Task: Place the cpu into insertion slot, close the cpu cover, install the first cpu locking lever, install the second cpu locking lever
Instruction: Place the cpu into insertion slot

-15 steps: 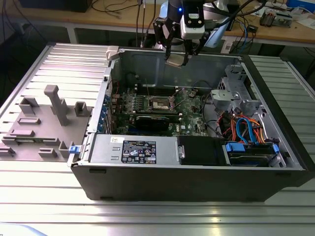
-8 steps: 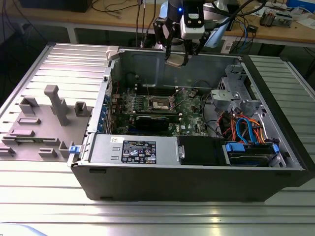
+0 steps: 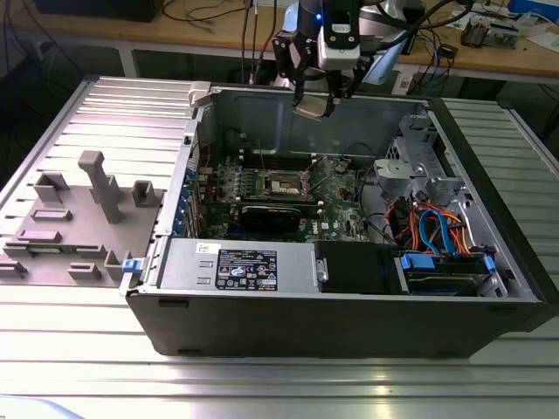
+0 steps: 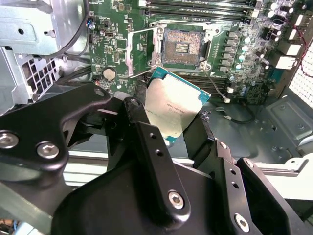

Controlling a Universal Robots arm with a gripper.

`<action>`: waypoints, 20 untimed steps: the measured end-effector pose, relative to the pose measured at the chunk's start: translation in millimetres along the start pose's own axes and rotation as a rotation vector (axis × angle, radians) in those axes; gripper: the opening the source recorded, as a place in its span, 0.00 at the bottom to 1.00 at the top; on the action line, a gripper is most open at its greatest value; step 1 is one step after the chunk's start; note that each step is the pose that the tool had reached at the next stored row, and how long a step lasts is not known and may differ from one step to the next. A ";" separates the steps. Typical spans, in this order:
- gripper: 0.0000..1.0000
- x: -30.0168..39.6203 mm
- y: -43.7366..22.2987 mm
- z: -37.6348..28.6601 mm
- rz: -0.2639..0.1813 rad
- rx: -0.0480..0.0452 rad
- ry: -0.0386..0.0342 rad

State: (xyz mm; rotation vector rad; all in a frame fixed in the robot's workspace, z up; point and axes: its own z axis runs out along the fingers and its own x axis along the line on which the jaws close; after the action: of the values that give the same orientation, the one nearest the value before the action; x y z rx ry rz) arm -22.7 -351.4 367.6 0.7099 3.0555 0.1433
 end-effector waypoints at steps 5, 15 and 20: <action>0.54 0.0 0.0 0.0 0.003 0.0000 -0.0003; 0.54 0.0 0.0 0.0 0.013 -0.0002 -0.0012; 0.54 0.0 0.0 0.0 0.025 -0.0005 -0.0022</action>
State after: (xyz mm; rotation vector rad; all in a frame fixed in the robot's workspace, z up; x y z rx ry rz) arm -22.7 -351.4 367.6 0.7473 3.0455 0.1432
